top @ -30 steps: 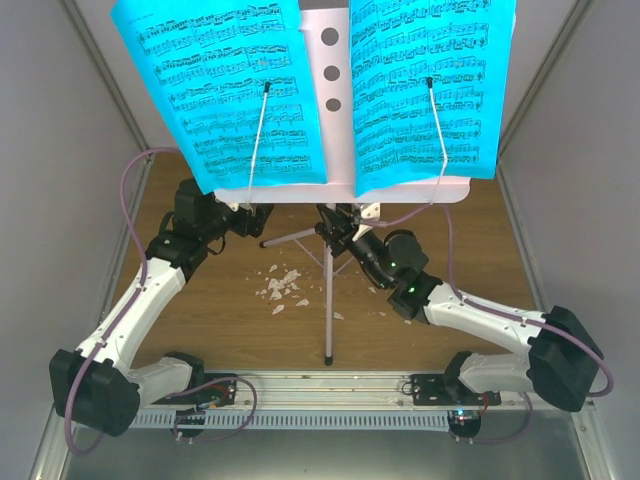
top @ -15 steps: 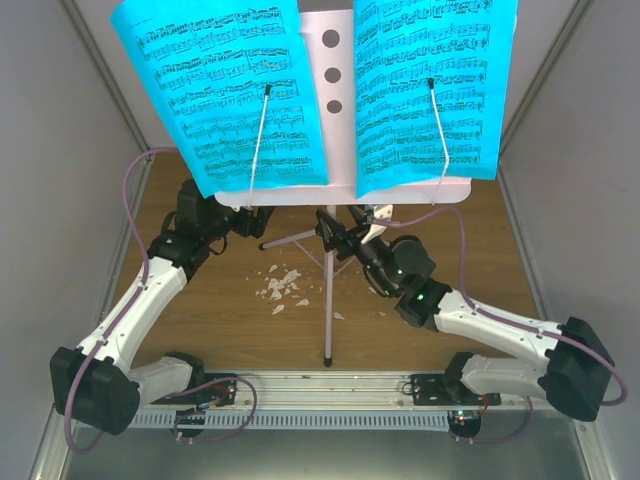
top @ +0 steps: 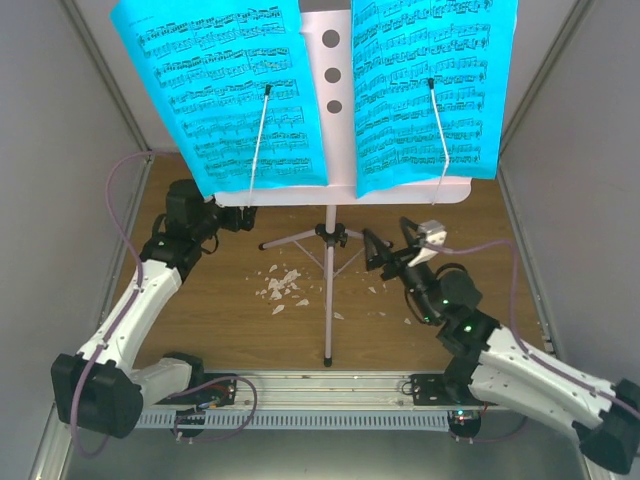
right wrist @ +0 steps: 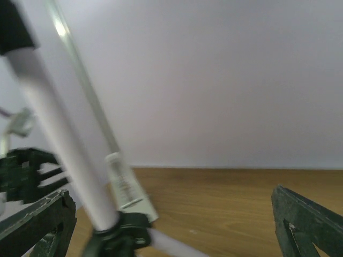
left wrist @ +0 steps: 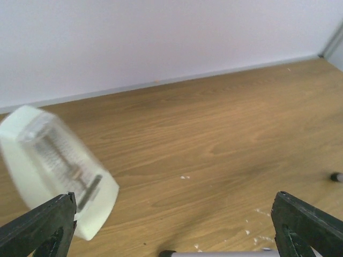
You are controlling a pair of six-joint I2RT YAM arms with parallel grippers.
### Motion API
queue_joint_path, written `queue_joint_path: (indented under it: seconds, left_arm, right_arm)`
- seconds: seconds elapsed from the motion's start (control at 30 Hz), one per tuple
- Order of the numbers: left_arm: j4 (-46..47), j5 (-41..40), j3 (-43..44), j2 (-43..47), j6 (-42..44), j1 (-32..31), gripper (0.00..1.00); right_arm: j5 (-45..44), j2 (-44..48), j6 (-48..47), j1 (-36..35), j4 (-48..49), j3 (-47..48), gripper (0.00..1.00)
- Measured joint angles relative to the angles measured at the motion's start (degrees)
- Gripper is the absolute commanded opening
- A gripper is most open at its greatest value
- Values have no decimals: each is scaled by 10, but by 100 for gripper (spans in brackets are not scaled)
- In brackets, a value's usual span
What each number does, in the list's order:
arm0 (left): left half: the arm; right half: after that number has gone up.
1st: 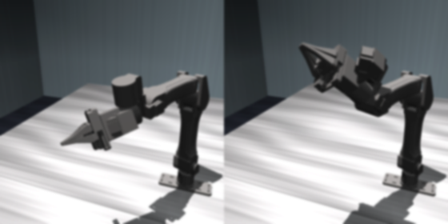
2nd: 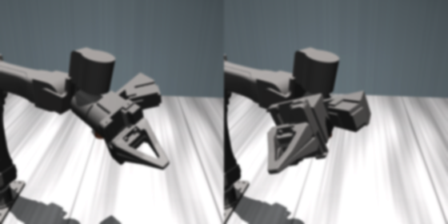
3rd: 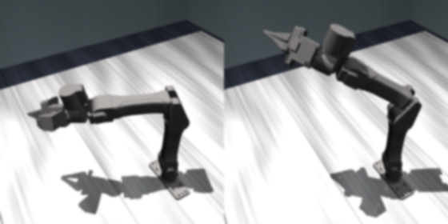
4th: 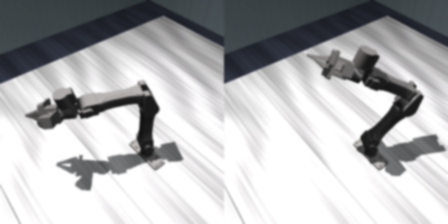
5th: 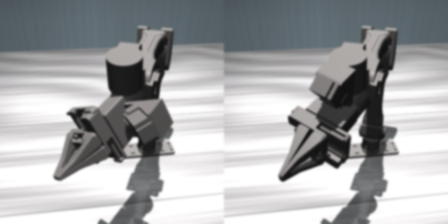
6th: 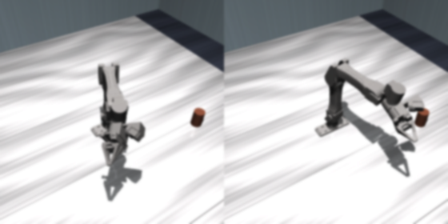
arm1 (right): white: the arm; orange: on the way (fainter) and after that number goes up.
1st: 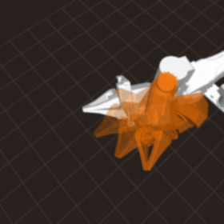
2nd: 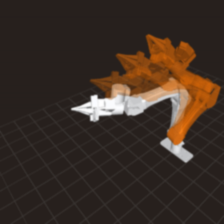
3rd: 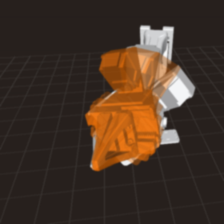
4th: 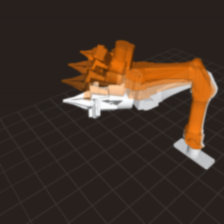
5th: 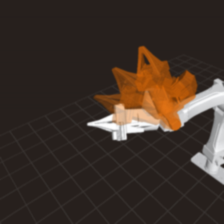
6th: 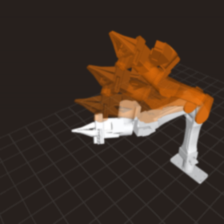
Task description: Pack up the instrument practice props
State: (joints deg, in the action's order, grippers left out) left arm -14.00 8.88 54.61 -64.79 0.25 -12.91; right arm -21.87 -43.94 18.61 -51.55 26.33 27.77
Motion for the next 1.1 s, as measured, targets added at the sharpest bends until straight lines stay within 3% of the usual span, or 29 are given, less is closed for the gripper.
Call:
queue_joint_path:
  seconds: [0.13, 0.27, 0.43, 0.67, 0.8, 0.97, 1.1]
  left_arm:
    - [14, 19, -19, 25, -58, 50, 99]
    - [26, 50, -66, 78, -113, 80, 99]
    - [13, 61, -71, 121, -127, 85, 99]
    - [-19, 9, -63, 214, -96, 85, 99]
    - [-44, -3, -42, 269, -101, 85, 99]
    - [-93, -8, 73, 300, -113, 85, 98]
    - [-120, 35, 232, 287, -102, 85, 84]
  right_arm:
    - [-21, 91, 17, 58, -93, -8, 100]
    - [1, 146, 28, 176, -196, 10, 100]
    - [110, 88, 35, 335, -284, 66, 100]
    - [267, 1, 76, 559, -342, 130, 100]
    - [310, -20, 91, 616, -360, 211, 100]
    - [337, -30, 93, 633, -369, 342, 99]
    - [356, -30, 93, 634, -375, 441, 100]
